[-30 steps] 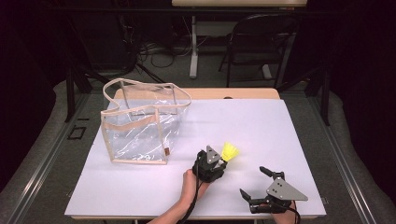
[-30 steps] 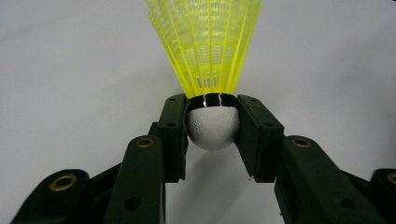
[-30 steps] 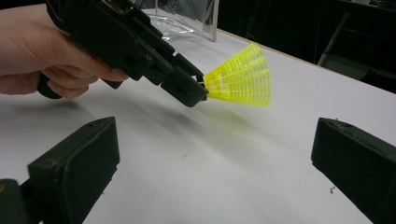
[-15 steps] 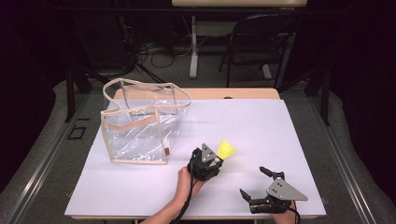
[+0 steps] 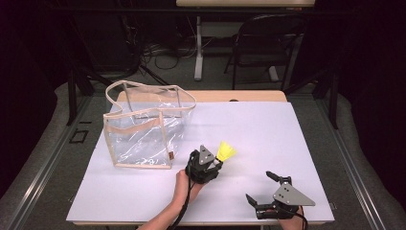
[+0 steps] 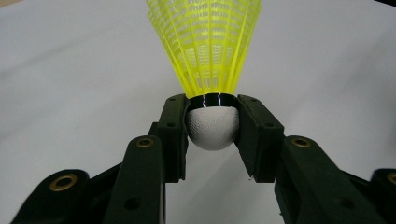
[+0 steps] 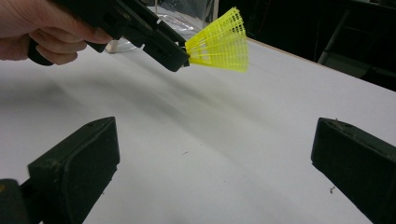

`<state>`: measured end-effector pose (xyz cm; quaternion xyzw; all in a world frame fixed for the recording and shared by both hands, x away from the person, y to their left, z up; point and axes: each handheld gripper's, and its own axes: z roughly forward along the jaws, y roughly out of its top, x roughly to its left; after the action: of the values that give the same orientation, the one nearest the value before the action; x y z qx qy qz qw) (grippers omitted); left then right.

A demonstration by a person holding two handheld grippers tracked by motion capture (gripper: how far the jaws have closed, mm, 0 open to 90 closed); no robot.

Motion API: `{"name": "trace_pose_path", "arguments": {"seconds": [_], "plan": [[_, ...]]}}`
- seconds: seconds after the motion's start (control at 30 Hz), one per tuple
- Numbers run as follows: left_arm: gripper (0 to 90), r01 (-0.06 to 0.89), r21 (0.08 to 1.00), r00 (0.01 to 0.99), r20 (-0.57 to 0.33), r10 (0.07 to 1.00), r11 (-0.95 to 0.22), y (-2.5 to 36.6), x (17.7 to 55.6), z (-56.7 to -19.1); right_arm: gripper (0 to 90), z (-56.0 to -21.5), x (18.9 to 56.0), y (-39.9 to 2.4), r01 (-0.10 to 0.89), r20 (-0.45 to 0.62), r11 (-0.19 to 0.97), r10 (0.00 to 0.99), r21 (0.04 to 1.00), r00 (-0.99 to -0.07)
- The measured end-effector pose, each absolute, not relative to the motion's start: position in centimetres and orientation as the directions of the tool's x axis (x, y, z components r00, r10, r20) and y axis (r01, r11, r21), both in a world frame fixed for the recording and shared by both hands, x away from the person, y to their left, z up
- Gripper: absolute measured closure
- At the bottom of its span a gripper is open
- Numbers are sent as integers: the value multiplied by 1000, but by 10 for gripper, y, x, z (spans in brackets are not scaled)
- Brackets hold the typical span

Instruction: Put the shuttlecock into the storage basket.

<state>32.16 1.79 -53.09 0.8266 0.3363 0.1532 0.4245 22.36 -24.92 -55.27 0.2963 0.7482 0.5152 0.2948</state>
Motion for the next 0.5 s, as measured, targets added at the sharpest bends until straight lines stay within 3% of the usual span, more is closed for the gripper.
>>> {"name": "trace_pose_path", "arguments": {"seconds": [0.5], "plan": [[645, 428, 810, 724, -41, 689, -402, 30, 327, -528, 7, -553, 223, -249, 138, -138, 295, 747, 945, -650]]}}
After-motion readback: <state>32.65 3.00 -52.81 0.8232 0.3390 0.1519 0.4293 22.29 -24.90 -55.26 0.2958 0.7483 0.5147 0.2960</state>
